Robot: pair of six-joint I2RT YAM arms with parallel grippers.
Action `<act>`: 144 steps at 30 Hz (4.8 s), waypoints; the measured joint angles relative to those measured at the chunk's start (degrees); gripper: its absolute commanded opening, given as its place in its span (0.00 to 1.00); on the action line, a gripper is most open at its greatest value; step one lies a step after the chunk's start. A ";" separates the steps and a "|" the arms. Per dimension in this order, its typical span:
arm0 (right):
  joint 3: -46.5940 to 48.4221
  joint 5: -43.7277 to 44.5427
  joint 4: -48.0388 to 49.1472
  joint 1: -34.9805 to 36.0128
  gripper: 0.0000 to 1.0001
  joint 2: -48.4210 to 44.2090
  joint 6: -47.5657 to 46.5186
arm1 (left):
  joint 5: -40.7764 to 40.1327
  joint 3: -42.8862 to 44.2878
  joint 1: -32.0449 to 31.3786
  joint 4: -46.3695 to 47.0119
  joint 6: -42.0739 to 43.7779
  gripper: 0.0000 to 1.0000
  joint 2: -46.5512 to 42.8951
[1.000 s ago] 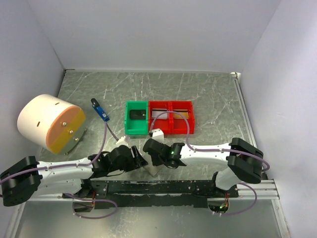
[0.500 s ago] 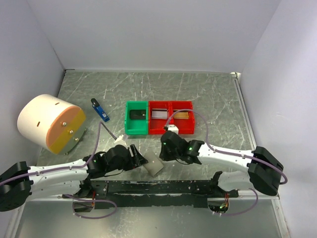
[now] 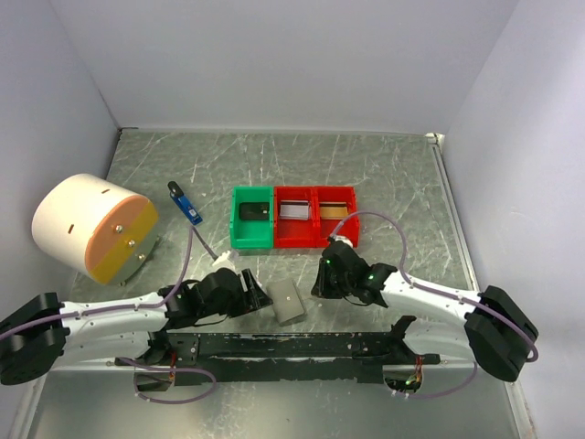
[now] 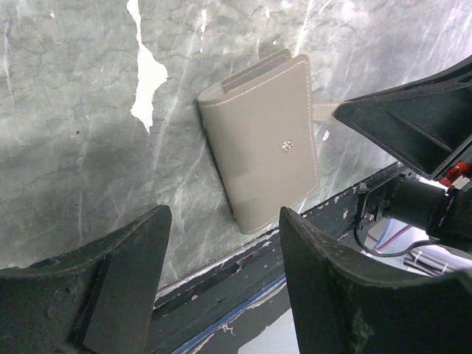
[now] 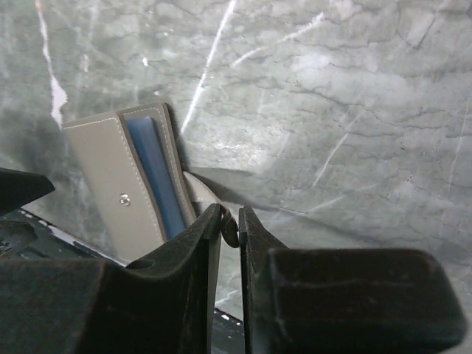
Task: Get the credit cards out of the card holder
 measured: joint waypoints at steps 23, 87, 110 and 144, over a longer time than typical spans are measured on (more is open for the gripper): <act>4.02 -0.42 -2.93 -0.09 0.50 5.35 -9.92 | 0.90 3.74 -0.39 -0.09 1.86 0.73 3.93; 9.99 -10.64 14.32 8.87 0.01 5.70 1.31 | -4.79 4.04 -0.85 -15.32 1.77 0.99 -16.76; -8.24 4.42 2.99 7.61 0.03 -5.66 11.65 | -3.67 9.29 -0.85 -15.69 5.05 0.79 -3.98; 0.52 -5.05 10.54 7.72 0.03 0.31 3.17 | -6.21 10.95 -0.87 -20.59 2.91 0.84 -9.64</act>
